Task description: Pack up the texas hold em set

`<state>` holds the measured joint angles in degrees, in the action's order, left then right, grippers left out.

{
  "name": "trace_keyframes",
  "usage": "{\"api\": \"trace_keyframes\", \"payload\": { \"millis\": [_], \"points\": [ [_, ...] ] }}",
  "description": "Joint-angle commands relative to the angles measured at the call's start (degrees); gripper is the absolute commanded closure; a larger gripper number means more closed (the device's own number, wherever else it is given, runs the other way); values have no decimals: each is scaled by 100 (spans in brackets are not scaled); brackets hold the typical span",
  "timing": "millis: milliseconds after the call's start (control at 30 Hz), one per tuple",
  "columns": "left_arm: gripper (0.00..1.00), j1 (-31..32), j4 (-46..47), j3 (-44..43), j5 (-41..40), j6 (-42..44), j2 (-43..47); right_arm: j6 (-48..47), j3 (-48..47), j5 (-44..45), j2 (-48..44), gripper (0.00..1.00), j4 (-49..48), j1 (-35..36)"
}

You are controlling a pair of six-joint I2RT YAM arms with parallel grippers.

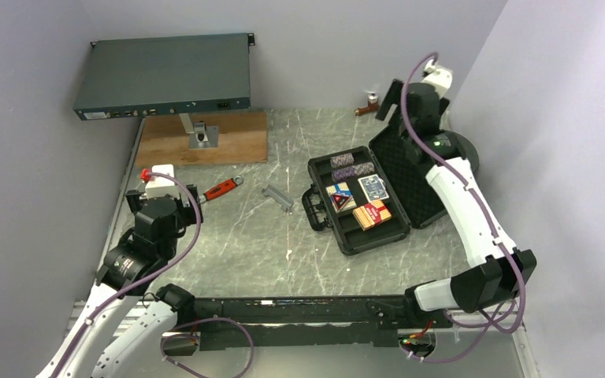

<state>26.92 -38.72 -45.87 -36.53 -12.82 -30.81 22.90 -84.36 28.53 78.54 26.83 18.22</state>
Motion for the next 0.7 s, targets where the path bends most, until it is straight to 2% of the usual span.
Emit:
{"api": "trace_keyframes", "payload": {
  "millis": [0,100,300,500,667],
  "points": [
    [1,-21,190,-7,157,45,-121,69,-626,-890,148,13,-5,-801],
    [1,-20,219,5,206,57,-129,364,-1165,-1528,459,9,441,-1437],
    [1,-14,268,19,349,92,-194,611,-1037,-1003,244,1,291,-1676],
    [2,-11,322,27,529,119,-285,217,-771,-902,117,0,-133,-2046],
    [3,-9,401,43,715,146,-330,442,-824,-1651,384,2,-124,-2832]
  ]
}}
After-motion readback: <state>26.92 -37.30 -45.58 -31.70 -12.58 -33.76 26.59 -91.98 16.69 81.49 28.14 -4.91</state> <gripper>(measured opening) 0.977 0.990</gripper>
